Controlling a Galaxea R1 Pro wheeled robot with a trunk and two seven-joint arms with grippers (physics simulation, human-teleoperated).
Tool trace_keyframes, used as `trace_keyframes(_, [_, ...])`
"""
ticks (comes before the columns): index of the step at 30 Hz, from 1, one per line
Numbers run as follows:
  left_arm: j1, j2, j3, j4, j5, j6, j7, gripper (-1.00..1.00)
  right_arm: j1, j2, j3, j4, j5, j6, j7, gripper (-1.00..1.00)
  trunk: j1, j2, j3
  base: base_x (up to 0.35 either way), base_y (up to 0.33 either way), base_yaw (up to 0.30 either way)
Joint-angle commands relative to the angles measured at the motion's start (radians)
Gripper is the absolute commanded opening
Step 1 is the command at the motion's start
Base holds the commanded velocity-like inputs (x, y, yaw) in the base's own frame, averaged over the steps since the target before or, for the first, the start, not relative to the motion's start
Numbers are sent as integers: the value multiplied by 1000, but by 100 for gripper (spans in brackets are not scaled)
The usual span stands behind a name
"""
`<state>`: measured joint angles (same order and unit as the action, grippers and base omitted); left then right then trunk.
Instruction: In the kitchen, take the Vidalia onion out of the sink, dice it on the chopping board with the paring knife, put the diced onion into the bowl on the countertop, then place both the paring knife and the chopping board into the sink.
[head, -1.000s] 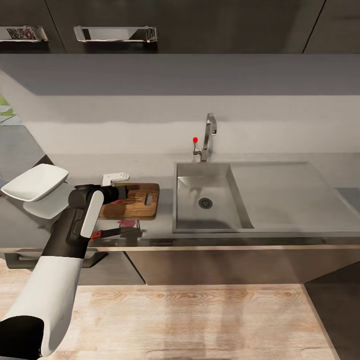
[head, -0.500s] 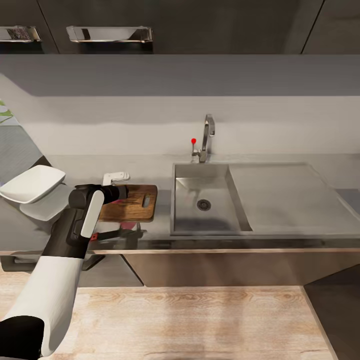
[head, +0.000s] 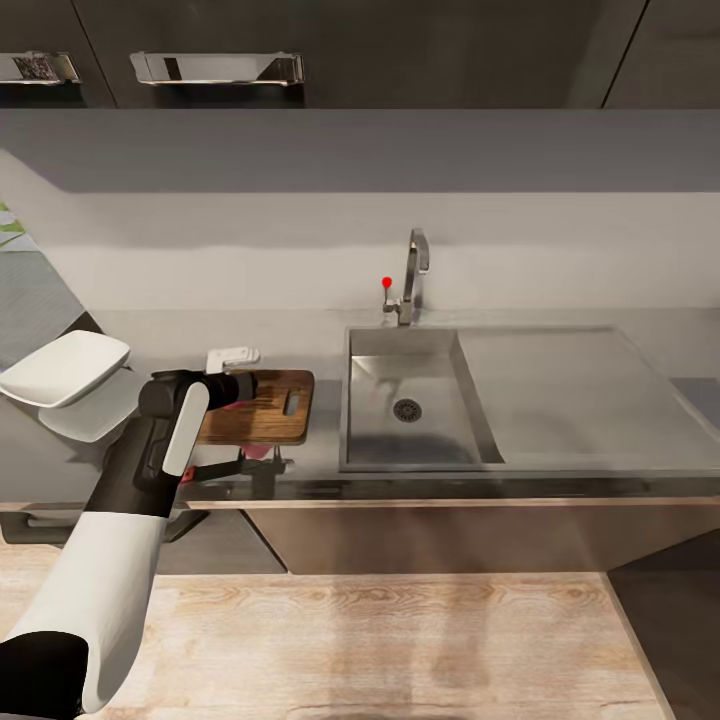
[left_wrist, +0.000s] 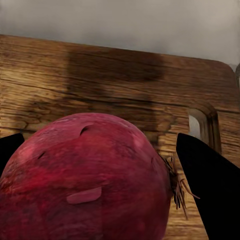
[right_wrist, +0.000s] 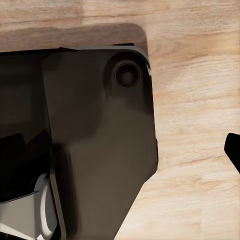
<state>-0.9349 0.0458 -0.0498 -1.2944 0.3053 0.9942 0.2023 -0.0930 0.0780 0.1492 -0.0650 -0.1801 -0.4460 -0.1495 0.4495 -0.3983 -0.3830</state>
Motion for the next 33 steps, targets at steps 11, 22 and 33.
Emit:
trace_keyframes(11, [-1,2,-2,22,8,-14,11,-100,-1,0,9,2,-9,-3,-4,100,1,-2,-2,0,0,0])
trace_keyframes(22, [-1,2,-3,35,8,-16,11,-100,-1,0,9,2,-9,-3,-4,100,1,-2,-2,116,0,0])
trace_keyframes(33, [-1,5,-2,46,8,-16,11,-100,-1,3,7,2,-10,-3,-4,100,1,-2,-4,48,0,0])
